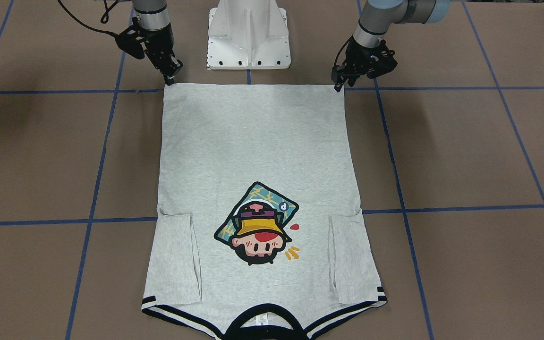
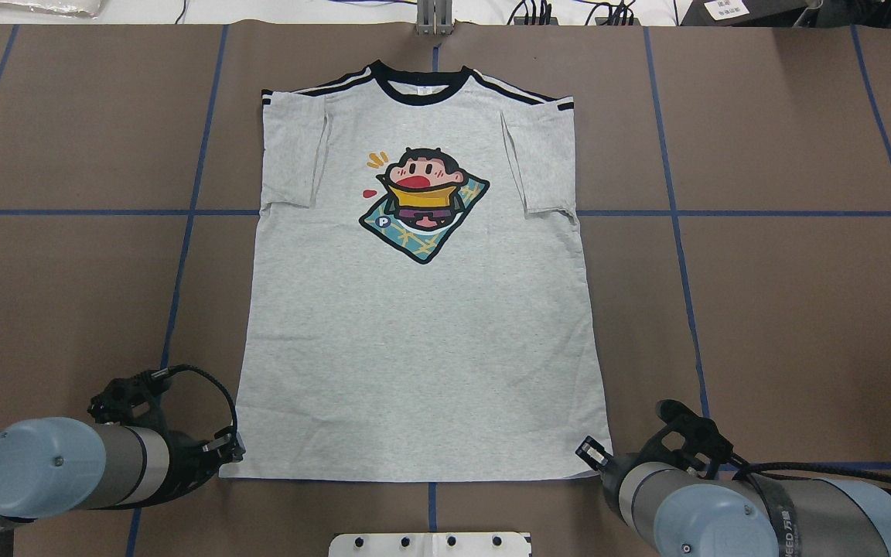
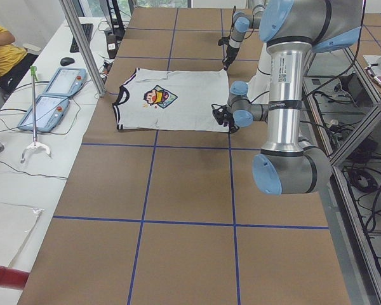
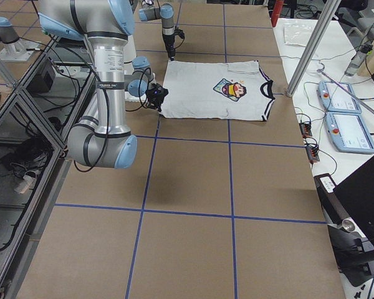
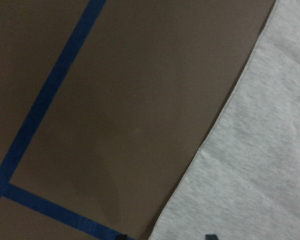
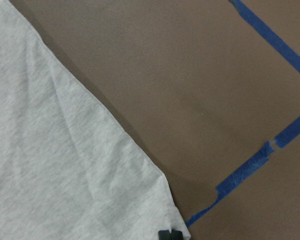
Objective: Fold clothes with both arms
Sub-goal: 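Move the left gripper to the other hem corner and grasp both hem corners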
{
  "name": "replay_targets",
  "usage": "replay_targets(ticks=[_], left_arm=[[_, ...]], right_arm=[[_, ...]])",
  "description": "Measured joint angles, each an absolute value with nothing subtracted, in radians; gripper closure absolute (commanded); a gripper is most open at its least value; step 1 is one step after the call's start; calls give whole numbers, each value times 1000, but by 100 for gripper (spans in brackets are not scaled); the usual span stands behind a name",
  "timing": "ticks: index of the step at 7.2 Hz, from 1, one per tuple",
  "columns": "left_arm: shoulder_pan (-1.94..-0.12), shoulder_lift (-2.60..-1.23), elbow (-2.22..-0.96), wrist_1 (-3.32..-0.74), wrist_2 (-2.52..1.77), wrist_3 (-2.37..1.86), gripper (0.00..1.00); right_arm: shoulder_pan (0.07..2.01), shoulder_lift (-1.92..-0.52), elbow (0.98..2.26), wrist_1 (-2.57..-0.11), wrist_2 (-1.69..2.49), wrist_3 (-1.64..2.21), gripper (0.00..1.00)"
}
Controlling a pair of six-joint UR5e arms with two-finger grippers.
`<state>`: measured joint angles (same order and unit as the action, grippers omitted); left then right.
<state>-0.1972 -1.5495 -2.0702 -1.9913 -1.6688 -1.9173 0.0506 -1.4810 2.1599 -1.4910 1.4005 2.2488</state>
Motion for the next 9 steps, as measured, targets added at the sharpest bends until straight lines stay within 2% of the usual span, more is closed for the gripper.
replay_targets(ticks=[2,3,4,6,9], left_arm=[[-190,-1550,-2069,-1991,-1669,-1919,51],[-187,-1550,-2067,-1991,-1669,-1919,58],[-183,-1551,-2066,-1991,-1669,-1919,69],[-178,-1551,-2062,-1991,-1669,-1919,100],[-177,-1552,-2066,-1991,-1669,-1919,100]], right_arm=[[51,-1480,2161,-1491,1402,2249,100],[51,-1480,2162,-1491,1402,2249,100],[51,-1480,2162,-1491,1402,2249,100],[51,-1479,2162,-1491,1402,2249,100],[51,-1478,2163,-1491,1402,2249,100]])
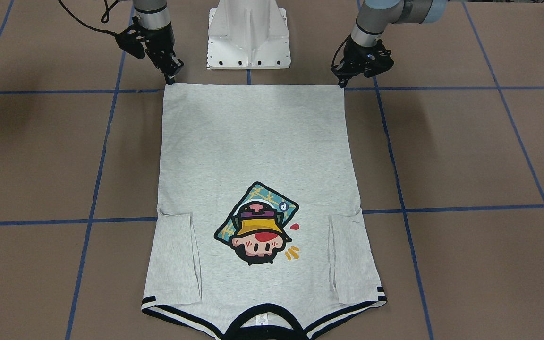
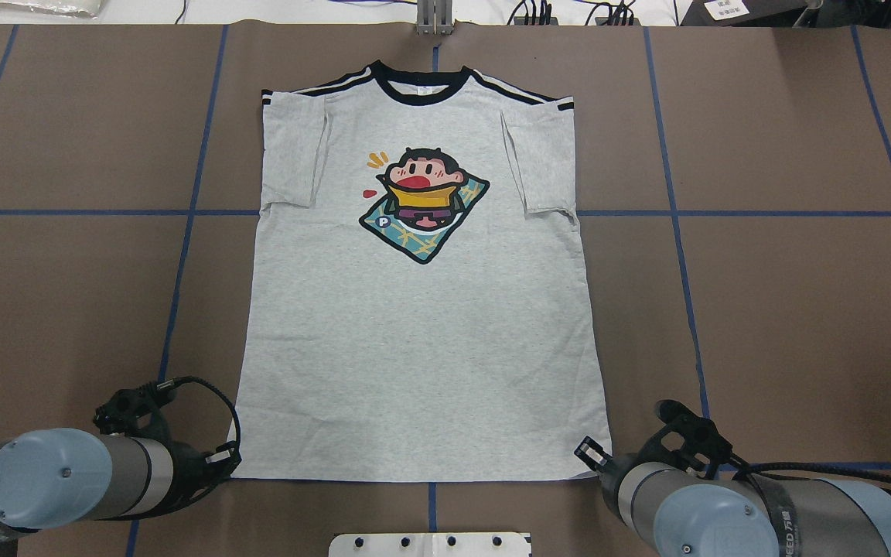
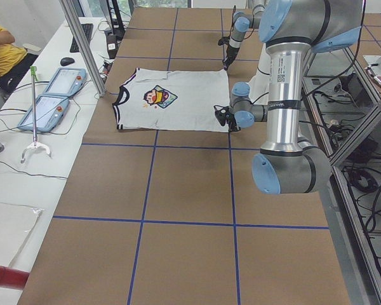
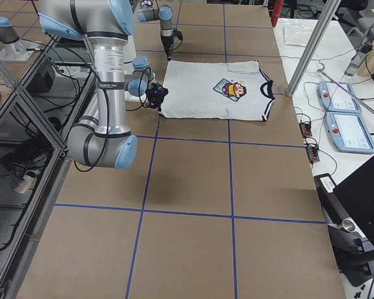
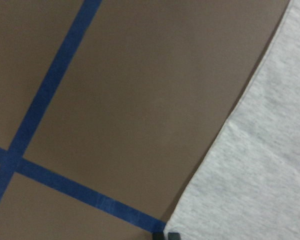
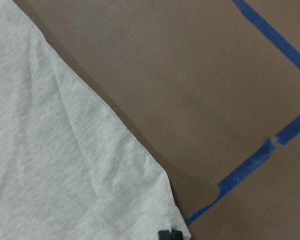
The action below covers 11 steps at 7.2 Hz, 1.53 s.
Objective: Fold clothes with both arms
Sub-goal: 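Move the left gripper to the other hem corner and grasp both hem corners, then lift the hem with both grippers and fold it toward the collar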
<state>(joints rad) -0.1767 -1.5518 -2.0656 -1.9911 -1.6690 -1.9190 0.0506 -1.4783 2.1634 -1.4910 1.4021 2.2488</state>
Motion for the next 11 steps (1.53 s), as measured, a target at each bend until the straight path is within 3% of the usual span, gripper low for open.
replay_targets(ticks=[11], left_arm=[[-158,-1551,-2253,-1968,-1684,-1949,100]], right_arm=[[-16,-1573,2334,-1571,1393,2289,100]])
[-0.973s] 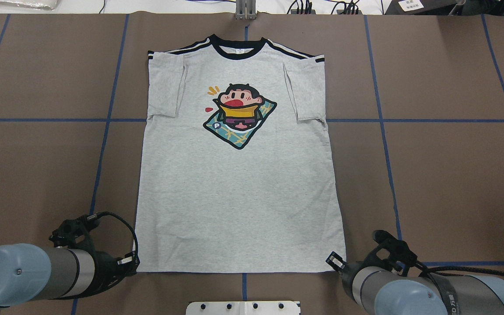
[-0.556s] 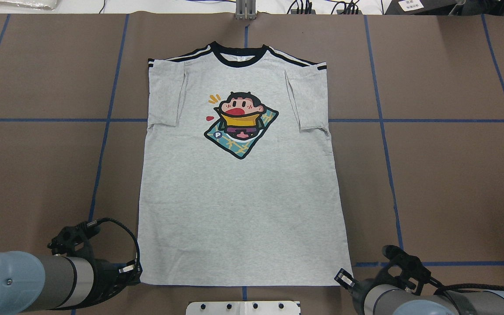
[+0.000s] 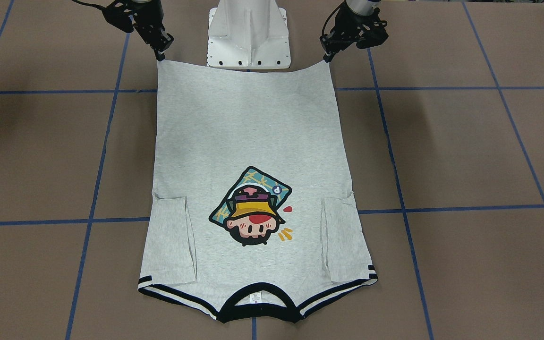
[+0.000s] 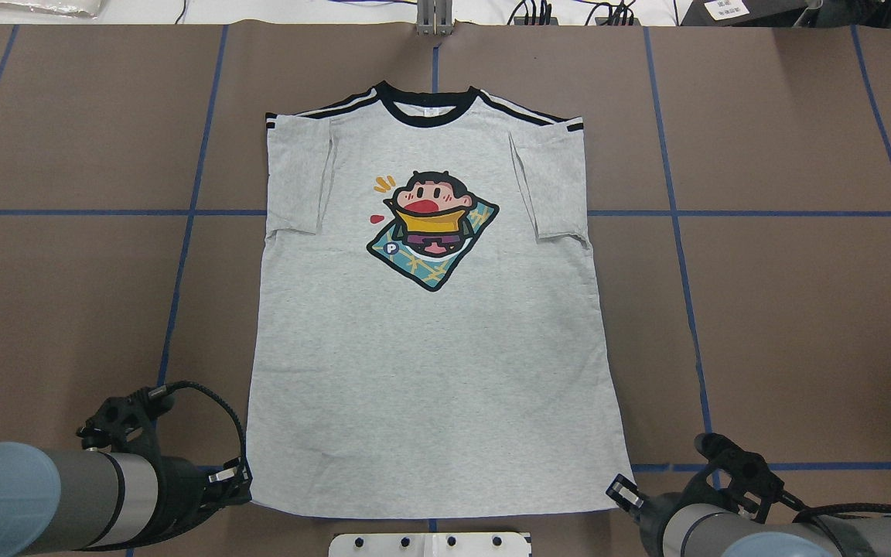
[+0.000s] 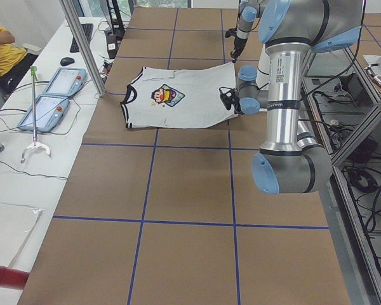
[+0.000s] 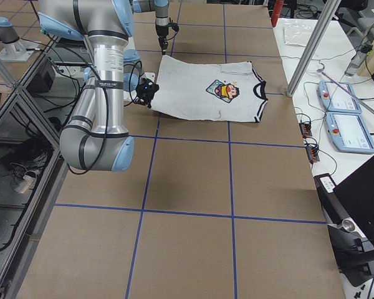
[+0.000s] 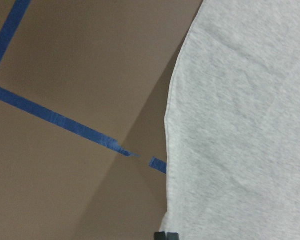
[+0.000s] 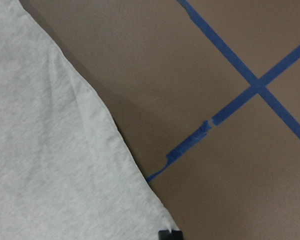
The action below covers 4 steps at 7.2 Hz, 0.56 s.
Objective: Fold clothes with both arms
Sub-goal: 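Lift the hem with both grippers and fold it toward the collar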
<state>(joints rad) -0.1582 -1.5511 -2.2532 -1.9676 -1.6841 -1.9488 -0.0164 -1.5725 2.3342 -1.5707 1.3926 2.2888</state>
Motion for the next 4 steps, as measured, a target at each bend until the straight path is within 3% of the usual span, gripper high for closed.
replay_targets(ticks=[4], left_arm=[[-393,-1705,-2207,-1889,-1731,-1764,100]], right_arm=[[240,-1411,2258,-1611,1447,2092,100]])
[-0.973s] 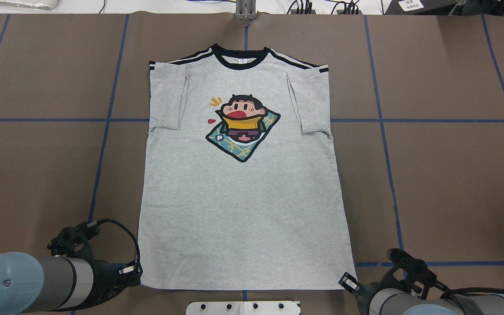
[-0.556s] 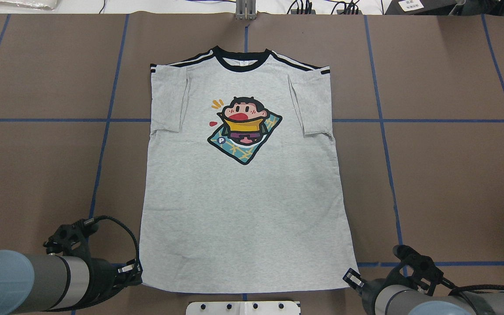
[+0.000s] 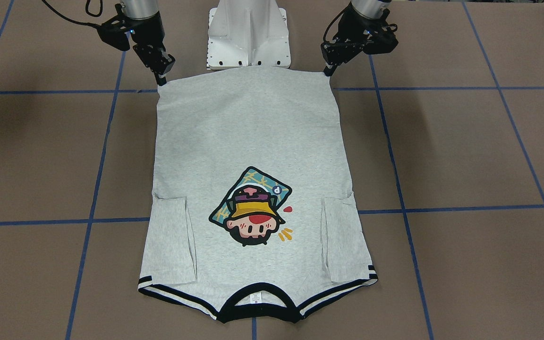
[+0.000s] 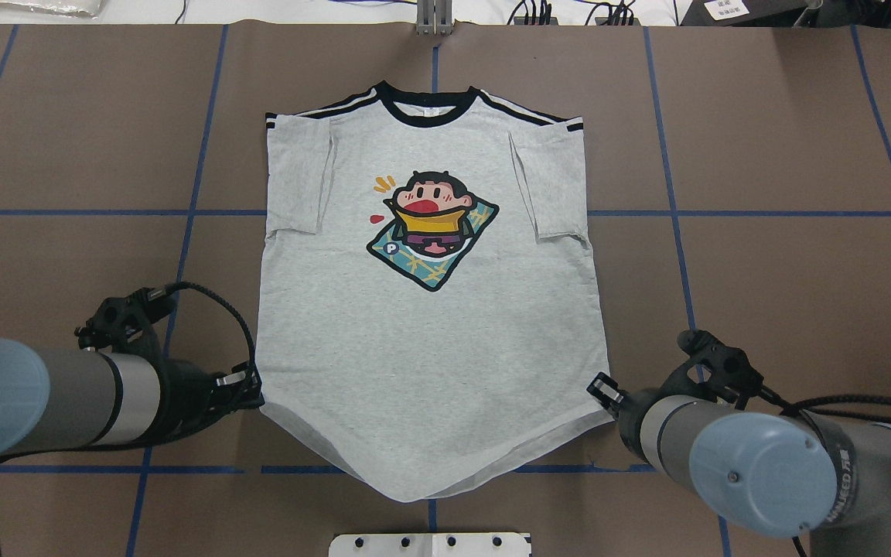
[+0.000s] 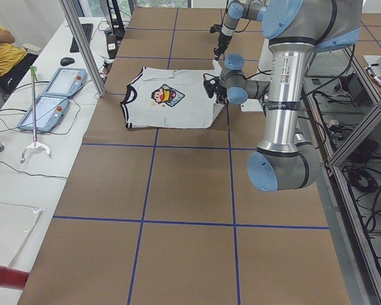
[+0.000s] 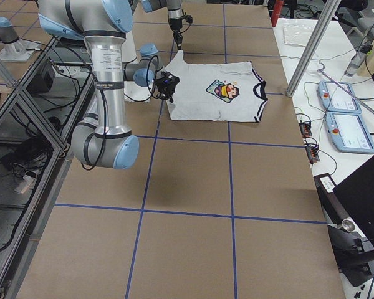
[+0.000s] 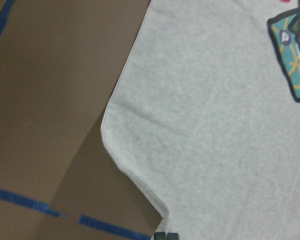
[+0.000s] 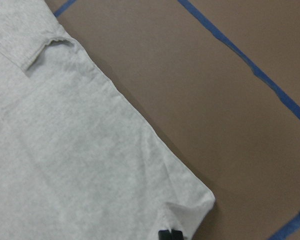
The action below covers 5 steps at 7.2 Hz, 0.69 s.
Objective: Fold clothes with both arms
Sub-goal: 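Lift the hem with both grippers and fold it toward the collar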
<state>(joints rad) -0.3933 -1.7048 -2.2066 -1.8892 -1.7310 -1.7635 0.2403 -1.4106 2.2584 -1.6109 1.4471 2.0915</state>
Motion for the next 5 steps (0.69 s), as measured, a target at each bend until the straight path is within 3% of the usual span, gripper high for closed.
replay_targets(ticks=[2,5], left_arm=[[-535,-1826,-2052,-1875,-1742,-1627,100],[-683,-1925,-1876,-1887,-1756,-1478,100]], right_arm=[[405,-1253,2153,-1700,1521,1937,100],[597,-1126,1963,-1723,1544,1709,100]])
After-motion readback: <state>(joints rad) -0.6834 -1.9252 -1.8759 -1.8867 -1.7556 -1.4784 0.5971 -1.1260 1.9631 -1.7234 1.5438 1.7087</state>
